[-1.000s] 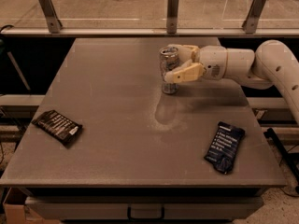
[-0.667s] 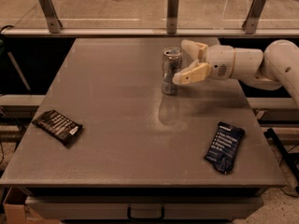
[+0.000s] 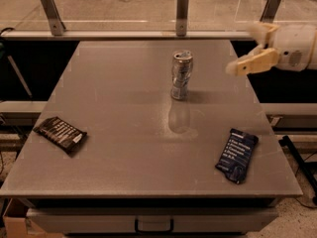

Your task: Place redbull can upright

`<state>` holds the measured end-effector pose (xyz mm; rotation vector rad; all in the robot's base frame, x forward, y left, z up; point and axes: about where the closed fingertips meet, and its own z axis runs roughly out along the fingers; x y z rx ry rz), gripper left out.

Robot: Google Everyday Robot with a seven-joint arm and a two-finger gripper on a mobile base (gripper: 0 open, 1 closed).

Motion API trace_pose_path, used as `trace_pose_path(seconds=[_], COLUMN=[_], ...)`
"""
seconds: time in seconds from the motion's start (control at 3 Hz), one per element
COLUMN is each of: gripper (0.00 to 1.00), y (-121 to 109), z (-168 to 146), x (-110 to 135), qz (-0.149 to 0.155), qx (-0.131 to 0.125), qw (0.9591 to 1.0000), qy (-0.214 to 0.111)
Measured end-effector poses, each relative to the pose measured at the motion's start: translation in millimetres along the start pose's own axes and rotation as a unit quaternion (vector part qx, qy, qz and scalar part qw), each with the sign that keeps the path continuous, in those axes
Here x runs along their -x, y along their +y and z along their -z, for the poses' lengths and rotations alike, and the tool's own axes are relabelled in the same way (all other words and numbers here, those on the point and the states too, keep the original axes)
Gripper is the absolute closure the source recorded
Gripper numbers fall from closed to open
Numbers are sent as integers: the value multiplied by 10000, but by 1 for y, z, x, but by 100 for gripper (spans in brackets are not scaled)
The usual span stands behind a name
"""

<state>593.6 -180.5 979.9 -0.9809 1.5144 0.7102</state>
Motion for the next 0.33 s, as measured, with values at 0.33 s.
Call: trace_pose_path(seconds=[0.33], gripper=[0], y=[1], z=[5], x=[6], qz=[57], qx=[-56], qw=[10000], qy=[36])
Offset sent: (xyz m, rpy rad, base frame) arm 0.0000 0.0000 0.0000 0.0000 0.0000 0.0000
